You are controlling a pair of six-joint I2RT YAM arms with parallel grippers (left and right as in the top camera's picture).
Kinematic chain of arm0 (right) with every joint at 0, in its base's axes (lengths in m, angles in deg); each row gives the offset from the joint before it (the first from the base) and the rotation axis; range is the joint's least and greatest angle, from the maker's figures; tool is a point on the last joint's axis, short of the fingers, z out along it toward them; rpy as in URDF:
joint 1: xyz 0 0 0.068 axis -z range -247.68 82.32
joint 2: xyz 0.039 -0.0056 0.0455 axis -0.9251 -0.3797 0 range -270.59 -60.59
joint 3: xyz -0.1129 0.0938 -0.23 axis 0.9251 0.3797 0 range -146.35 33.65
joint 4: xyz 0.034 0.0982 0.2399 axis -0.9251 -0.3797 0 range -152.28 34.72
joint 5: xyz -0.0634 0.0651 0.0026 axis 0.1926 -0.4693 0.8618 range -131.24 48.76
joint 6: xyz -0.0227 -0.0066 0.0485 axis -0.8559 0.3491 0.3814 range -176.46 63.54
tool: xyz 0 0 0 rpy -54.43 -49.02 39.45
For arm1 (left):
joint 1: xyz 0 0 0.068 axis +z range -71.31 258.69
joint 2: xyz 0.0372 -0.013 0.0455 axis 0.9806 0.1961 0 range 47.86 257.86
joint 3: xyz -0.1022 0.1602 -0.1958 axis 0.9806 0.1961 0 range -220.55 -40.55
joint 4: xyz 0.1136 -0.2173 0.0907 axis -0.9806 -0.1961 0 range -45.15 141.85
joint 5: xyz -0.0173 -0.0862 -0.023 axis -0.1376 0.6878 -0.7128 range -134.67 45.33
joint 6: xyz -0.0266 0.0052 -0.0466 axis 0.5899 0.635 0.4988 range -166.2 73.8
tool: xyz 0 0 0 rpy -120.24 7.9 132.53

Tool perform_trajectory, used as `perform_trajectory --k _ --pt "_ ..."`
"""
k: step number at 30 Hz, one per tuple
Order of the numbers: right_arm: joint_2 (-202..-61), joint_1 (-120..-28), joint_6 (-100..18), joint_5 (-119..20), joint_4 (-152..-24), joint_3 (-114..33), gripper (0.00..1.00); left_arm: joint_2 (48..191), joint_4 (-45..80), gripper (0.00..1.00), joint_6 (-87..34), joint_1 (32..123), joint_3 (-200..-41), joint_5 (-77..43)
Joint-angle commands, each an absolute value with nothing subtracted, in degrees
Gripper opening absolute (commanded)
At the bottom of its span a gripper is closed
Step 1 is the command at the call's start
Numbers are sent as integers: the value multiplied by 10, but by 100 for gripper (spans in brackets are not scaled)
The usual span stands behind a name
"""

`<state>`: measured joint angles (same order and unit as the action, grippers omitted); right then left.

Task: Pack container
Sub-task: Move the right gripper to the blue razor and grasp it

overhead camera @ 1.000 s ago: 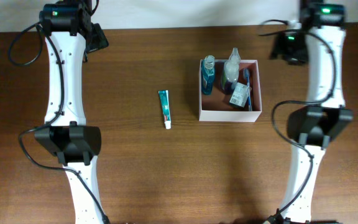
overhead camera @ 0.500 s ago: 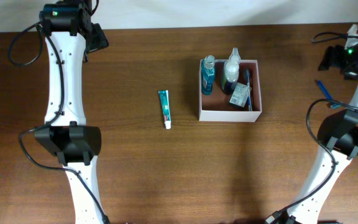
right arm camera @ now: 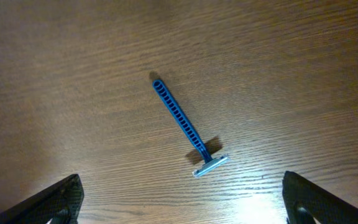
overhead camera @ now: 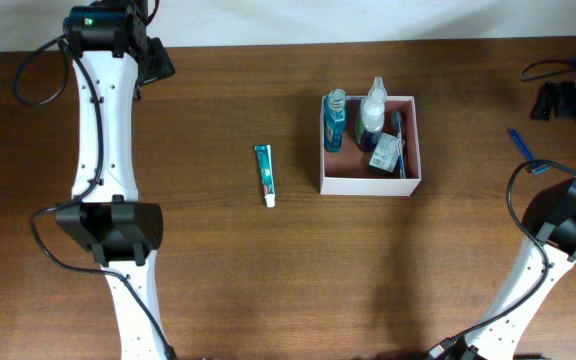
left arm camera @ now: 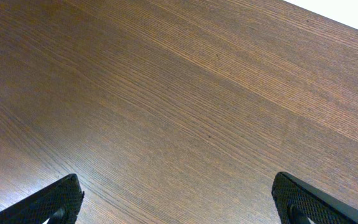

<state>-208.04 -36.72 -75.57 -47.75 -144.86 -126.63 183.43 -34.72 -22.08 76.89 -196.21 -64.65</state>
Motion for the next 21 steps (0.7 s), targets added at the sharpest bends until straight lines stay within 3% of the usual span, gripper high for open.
perform_trajectory --k 1,21 --pt "-2100 -370 -810 -483 -1453 -1266 99 1839 -348 99 -214 770 -1961 -650" --pt "-2137 -388 -880 -416 -1408 -1187 98 1839 -348 100 -214 770 -1961 -650"
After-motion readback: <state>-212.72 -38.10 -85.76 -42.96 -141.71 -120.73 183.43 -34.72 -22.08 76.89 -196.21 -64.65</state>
